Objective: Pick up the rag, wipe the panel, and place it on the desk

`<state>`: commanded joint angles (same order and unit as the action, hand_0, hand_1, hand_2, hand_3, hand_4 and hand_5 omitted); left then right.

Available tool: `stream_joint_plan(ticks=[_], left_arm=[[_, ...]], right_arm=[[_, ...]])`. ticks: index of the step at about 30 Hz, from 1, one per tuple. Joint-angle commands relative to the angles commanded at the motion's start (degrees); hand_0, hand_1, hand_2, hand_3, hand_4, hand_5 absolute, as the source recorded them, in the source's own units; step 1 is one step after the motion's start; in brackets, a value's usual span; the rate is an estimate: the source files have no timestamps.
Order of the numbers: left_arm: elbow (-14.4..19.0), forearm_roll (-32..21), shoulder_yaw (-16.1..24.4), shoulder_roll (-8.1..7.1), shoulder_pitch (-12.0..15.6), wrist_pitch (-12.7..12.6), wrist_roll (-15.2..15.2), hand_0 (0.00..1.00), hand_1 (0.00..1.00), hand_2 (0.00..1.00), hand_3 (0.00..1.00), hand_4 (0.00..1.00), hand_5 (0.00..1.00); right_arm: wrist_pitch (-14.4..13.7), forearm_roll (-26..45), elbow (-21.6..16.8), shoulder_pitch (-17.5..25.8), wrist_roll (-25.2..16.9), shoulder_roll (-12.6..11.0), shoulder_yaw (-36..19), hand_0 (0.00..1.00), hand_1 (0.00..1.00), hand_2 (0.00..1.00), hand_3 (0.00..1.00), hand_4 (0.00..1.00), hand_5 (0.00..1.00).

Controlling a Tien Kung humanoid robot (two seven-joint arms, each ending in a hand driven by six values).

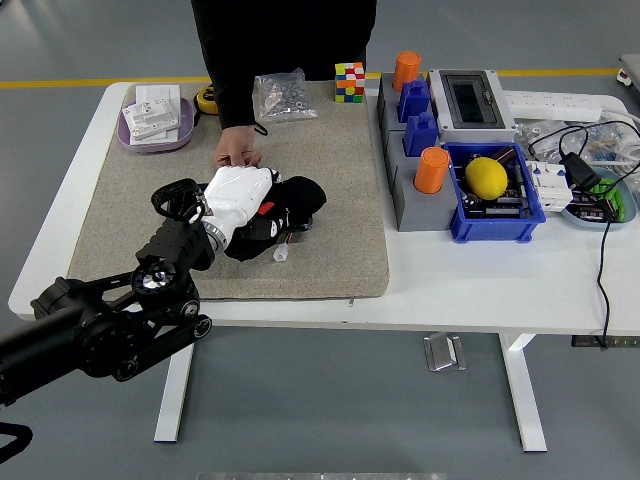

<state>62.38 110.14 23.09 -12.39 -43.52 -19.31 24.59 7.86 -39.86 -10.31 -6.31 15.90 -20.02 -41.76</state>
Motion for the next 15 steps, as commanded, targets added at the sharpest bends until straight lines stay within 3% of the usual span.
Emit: stream_joint_plan(ticks=[5,15], left_arm=[[0.69,0.05,-0.5,0.03,-0.2,0.07,0.11,0.216,0.118,0.455,0.393,0.465,0.002],[-1.43,-0.04,0.82,-0.39,0.46,-0.02,0.05,0.217,0.118,0.455,0.394,0.465,0.002]], right_arm=[[-0.04,0.04,0.0,-0.07,-0.05,0.07,0.0,0.759,0.705,0.716,0.592,0.923,0.577],[-0.1,0.06,0.0,0.31,-0.03,0.26,-0.23,0.759,0.705,0.715,0.592,0.923,0.577]])
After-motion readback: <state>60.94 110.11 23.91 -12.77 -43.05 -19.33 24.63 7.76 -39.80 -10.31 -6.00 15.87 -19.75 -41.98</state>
